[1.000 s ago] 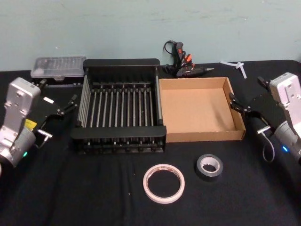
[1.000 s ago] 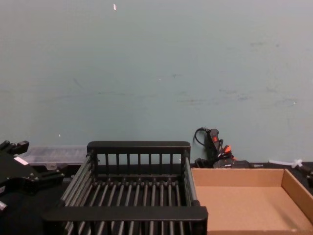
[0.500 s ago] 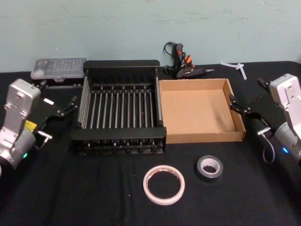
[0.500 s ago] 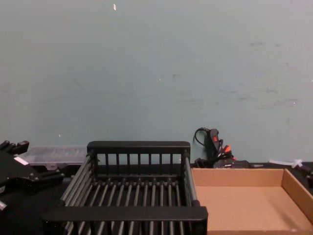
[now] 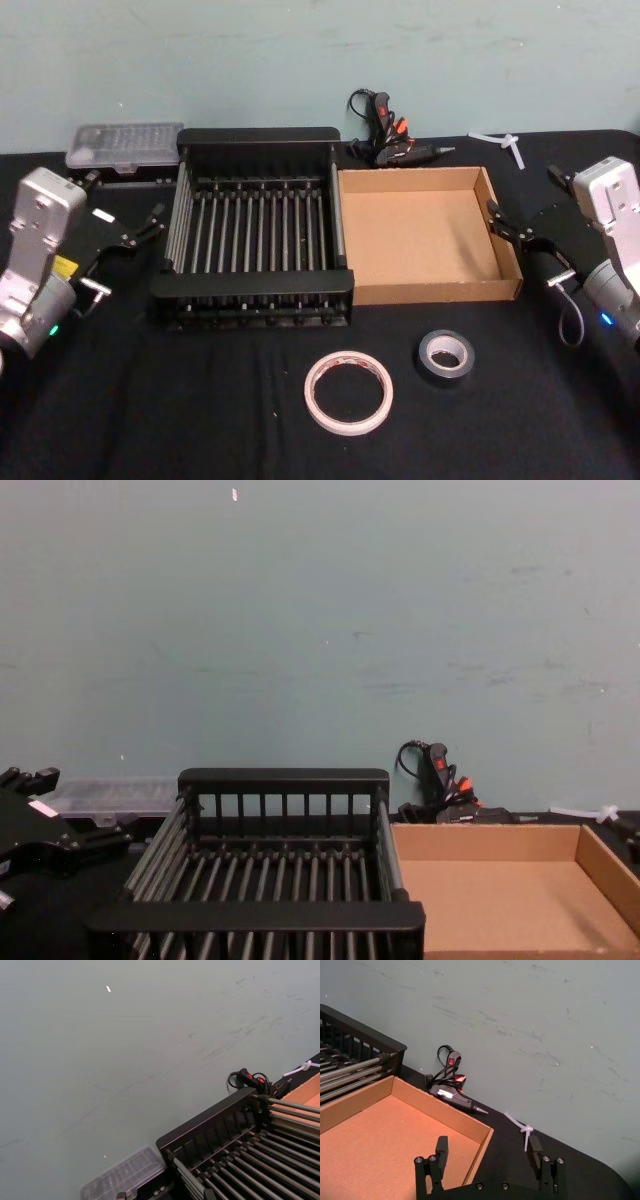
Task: Pick up the white tape and place it into the black box , Pick up the silver tape and place it into the brown box.
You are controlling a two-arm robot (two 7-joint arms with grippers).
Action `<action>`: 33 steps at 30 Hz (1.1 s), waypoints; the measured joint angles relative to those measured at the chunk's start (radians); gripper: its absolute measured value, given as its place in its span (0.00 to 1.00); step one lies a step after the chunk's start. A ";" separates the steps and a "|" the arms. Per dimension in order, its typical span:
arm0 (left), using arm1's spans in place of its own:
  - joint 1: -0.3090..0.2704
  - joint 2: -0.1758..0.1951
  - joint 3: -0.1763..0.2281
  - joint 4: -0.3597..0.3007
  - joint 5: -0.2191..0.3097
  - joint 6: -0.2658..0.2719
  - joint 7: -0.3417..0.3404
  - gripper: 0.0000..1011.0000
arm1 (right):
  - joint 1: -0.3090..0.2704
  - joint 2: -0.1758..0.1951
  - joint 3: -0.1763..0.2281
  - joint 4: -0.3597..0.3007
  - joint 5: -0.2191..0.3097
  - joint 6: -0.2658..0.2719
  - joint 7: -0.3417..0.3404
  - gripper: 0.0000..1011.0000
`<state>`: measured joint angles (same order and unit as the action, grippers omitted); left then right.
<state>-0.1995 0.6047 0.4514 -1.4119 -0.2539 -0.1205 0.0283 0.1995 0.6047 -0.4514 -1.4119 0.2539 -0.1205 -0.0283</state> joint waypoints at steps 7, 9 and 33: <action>0.000 0.000 0.000 0.000 0.000 0.000 0.000 0.99 | 0.000 0.000 0.000 0.000 0.000 0.000 0.000 0.99; 0.000 0.000 0.000 0.000 0.000 0.000 0.000 0.99 | 0.000 0.000 0.000 0.000 0.000 0.000 0.000 0.99; 0.000 0.000 0.000 0.000 0.000 0.000 0.000 0.99 | -0.056 -0.003 0.061 -0.078 0.058 0.026 0.071 0.99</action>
<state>-0.1995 0.6047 0.4514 -1.4120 -0.2539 -0.1205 0.0283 0.1435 0.6012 -0.3906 -1.4898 0.3123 -0.0948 0.0423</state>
